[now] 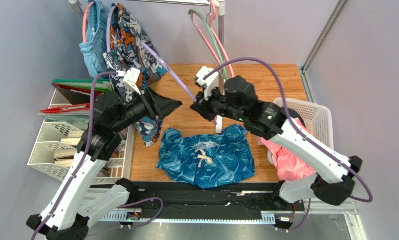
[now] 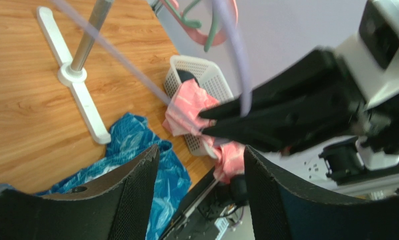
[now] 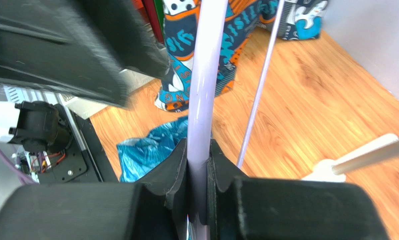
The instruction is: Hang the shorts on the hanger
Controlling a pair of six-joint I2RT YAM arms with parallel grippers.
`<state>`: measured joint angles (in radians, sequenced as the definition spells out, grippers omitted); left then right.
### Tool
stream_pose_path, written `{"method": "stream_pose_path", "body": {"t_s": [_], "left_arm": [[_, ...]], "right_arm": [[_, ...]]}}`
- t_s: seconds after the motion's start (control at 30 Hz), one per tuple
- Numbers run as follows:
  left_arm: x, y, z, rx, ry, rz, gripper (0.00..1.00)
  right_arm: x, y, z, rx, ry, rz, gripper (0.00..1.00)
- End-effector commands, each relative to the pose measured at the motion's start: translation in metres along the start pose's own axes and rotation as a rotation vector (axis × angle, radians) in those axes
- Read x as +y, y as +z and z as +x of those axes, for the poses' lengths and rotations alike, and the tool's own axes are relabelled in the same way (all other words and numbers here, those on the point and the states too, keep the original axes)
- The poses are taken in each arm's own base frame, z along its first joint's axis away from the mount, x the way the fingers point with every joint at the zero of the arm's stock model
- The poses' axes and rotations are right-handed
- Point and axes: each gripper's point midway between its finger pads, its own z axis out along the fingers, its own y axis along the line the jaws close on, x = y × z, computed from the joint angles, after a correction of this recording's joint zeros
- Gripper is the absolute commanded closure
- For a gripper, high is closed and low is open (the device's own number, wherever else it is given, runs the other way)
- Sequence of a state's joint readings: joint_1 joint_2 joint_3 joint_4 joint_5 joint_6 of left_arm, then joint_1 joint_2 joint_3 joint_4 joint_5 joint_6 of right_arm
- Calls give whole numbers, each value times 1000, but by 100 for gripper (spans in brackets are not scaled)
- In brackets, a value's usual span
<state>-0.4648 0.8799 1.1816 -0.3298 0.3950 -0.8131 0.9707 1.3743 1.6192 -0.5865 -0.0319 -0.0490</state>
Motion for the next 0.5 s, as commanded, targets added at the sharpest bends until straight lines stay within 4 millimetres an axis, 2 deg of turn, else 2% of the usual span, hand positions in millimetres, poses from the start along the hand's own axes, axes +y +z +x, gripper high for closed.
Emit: {"method": "stream_pose_path", "body": {"t_s": [0.0, 0.03, 0.07, 0.1, 0.13, 0.23, 0.33, 0.37, 0.47], "left_arm": [[-1, -36, 27, 93, 269, 40, 25], [3, -44, 35, 129, 312, 33, 22], [2, -50, 40, 151, 362, 45, 13], [-3, -62, 38, 143, 485, 71, 8], [-2, -71, 45, 176, 541, 83, 1], [-16, -99, 50, 185, 847, 199, 1], [-8, -112, 34, 158, 1127, 147, 1], [-12, -116, 25, 138, 1190, 140, 1], [-10, -117, 25, 180, 1382, 182, 2]], "right_arm": [[-11, -62, -44, -161, -36, -32, 100], [-4, -75, -45, -169, -72, -73, 100], [-1, -81, -35, -137, -86, -90, 100], [2, -89, -30, -128, -105, -103, 100], [10, -99, -23, -123, -136, -145, 100], [31, -117, 20, -5, -204, -285, 100], [52, -152, 67, 95, -288, -437, 100], [54, -156, 76, 117, -289, -451, 100], [54, -167, 97, 180, -325, -476, 100]]}}
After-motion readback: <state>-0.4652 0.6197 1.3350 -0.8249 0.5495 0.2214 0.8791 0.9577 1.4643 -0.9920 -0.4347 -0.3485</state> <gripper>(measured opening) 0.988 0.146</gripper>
